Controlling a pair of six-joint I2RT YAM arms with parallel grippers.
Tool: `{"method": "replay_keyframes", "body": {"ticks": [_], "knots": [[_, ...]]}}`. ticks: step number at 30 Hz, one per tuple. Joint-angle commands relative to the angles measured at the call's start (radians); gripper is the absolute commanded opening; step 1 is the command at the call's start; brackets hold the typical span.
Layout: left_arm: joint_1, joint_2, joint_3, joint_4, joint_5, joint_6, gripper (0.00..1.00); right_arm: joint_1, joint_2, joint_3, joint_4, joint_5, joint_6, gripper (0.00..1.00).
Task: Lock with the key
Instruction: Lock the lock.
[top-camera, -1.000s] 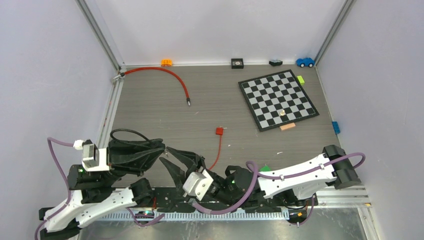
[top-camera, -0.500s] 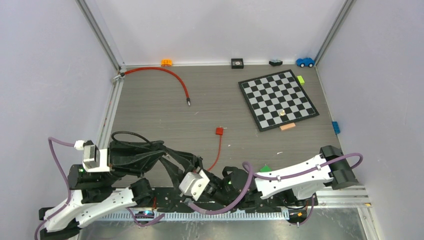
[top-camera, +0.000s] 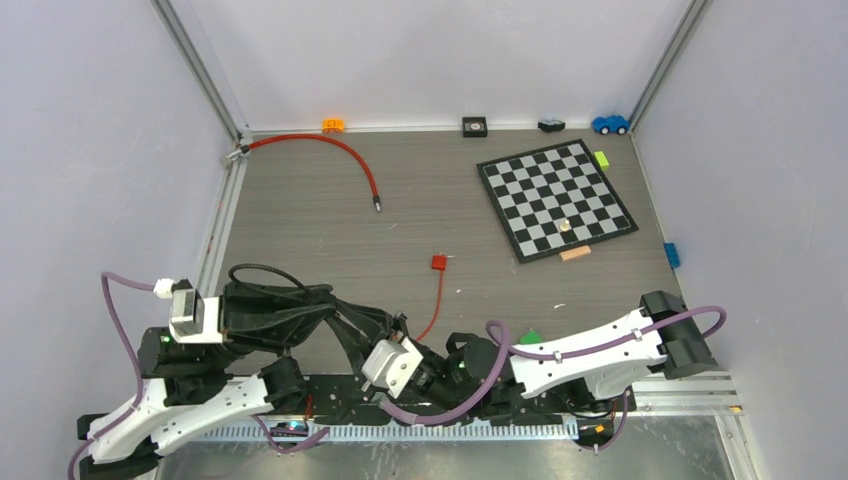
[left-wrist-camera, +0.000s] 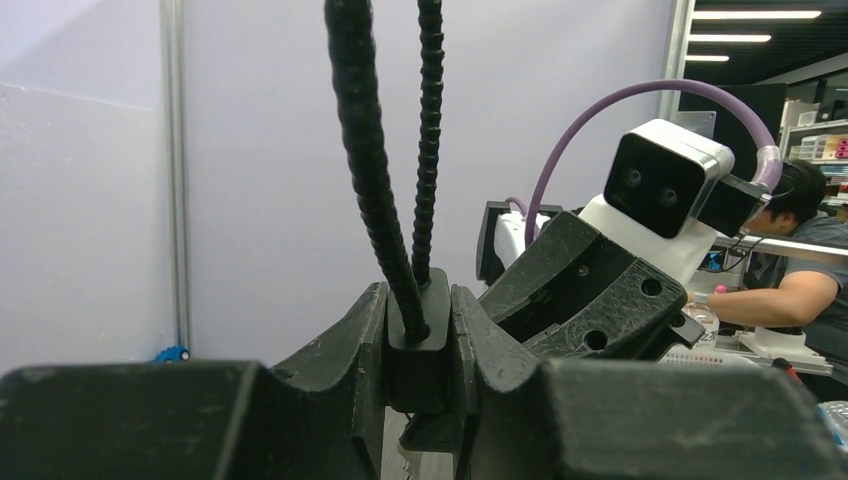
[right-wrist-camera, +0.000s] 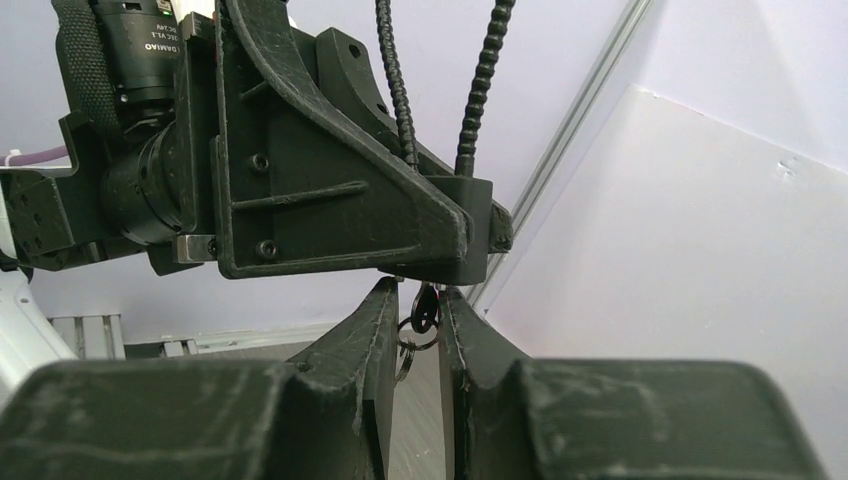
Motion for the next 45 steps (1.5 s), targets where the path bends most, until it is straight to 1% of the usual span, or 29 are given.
{"method": "replay_keyframes", "body": {"ticks": [1,4,13,19,22,23,25,26,27,29,32,37,45], "knots": [[0.002,0.013,0.011,0.041,0.023,-0.002,0.00,0.007,-0.060,-0.016,0.065,-0.024,0.064,0.01],[0.001,0.012,0.014,0.038,0.031,0.001,0.00,0.007,-0.091,-0.034,0.027,-0.055,0.117,0.01],[0.001,0.020,0.027,0.037,0.078,0.002,0.00,-0.002,-0.201,-0.054,-0.168,-0.185,0.275,0.01],[0.002,0.027,0.027,0.048,0.111,-0.007,0.00,-0.022,-0.240,-0.065,-0.231,-0.254,0.351,0.01],[0.002,0.025,0.029,0.046,0.117,-0.008,0.00,-0.024,-0.252,-0.069,-0.248,-0.260,0.363,0.02],[0.002,0.022,0.029,0.044,0.115,-0.008,0.00,-0.025,-0.254,-0.069,-0.256,-0.258,0.366,0.09],[0.002,0.016,0.029,0.041,0.111,-0.006,0.00,-0.024,-0.258,-0.067,-0.288,-0.259,0.364,0.29],[0.002,0.014,0.029,0.039,0.107,-0.004,0.00,-0.024,-0.260,-0.063,-0.308,-0.261,0.361,0.36],[0.002,0.012,0.030,0.037,0.104,-0.005,0.00,-0.024,-0.260,-0.060,-0.325,-0.261,0.359,0.42],[0.001,0.010,0.032,0.028,0.102,-0.001,0.00,-0.024,-0.259,-0.055,-0.350,-0.263,0.353,0.48],[0.001,0.006,0.033,0.018,0.098,0.004,0.00,-0.024,-0.254,-0.051,-0.357,-0.262,0.348,0.51],[0.001,0.003,0.032,0.013,0.093,0.006,0.00,-0.024,-0.245,-0.050,-0.341,-0.259,0.339,0.51],[0.002,0.014,0.030,0.019,0.101,0.001,0.00,-0.024,-0.224,-0.049,-0.276,-0.232,0.310,0.47]]}}
